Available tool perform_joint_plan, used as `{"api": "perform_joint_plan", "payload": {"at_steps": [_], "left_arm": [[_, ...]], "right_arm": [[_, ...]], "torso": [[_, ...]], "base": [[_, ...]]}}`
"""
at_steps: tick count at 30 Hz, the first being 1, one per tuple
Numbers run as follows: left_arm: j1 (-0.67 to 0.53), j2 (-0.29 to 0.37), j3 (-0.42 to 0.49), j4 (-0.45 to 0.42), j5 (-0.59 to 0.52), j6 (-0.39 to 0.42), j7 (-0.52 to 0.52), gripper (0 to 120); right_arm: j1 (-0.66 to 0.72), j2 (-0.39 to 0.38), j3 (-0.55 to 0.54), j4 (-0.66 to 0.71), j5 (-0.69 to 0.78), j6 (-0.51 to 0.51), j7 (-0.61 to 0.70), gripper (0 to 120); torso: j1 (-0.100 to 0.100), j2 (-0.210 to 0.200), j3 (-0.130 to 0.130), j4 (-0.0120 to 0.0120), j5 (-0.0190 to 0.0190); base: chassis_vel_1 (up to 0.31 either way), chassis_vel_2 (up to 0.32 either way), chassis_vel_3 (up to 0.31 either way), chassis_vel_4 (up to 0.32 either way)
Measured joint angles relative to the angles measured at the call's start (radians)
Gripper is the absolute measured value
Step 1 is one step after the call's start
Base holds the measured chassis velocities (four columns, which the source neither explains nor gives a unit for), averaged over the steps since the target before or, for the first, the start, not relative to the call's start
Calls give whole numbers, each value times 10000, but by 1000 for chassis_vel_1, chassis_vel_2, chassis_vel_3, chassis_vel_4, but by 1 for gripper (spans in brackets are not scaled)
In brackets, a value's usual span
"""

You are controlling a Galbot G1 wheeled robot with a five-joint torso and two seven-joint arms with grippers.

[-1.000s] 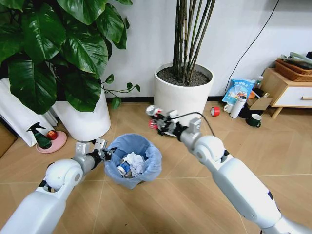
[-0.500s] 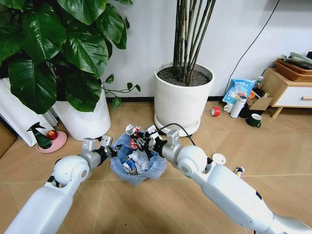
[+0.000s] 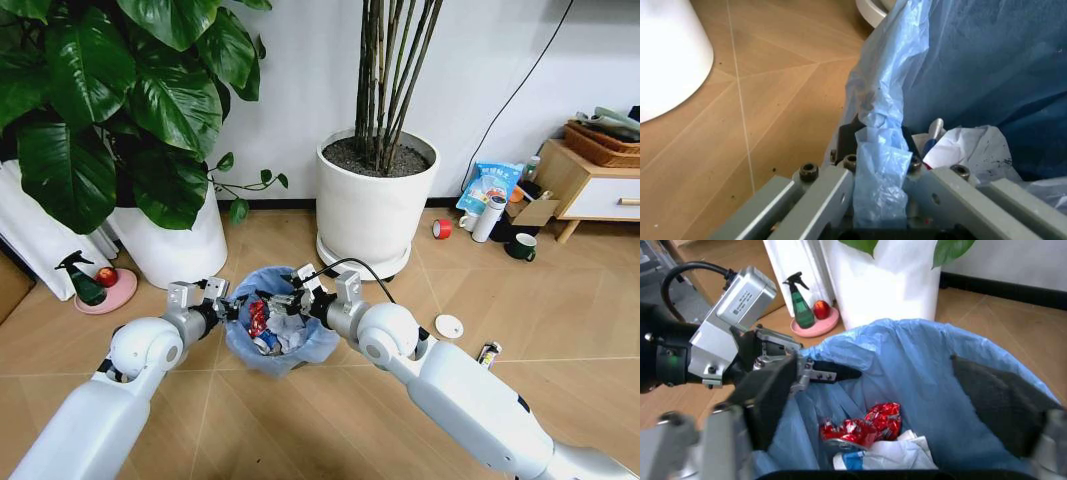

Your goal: Pick up the trash bin and place the garbage on the floor into it.

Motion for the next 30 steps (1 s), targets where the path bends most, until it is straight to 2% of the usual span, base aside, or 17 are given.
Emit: {"api": "perform_joint_plan", "payload": {"at_steps": [3,8,11,12,17,22,29,30], "left_arm": [[3,3,-60,7,-15,0,0,0],[104,18,-206,8,-24,0,-2,0],[283,66,-394,-58,-25,0,0,0],[283,66,-394,-58,-25,0,0,0],[364,73,-493,-112,-24,0,5,0],[346,64,-497,-147,-38,0,16,0],[371,66,-532,-178,-64,0,51,0],[371,66,-532,-178,-64,0,51,0]], "right_arm": [[-40,24,51,4,-30,27,-9,99],[-220,27,642,131,-24,214,360,100],[-985,-233,2228,-71,-196,261,888,100],[-985,-233,2228,-71,-196,261,888,100],[-2321,-353,3763,-506,-697,469,1498,100],[-3502,20,5151,-1068,-1793,790,2270,100],[-5359,573,7290,-1720,-2610,1174,2305,100],[-5359,573,7290,-1720,-2610,1174,2305,100]], "torso": [[0,0,0,0,0],[0,0,0,1,0],[0,0,0,0,2],[0,0,0,0,2],[0,0,0,-1,3],[0,0,0,0,6],[-1,0,0,-2,2],[-1,0,0,-2,2]], "base": [[0,0,0,0],[0,0,0,0],[0,0,0,0],[0,0,0,0],[0,0,0,0],[0,0,0,0],[0,0,0,0],[0,0,0,0]]}}
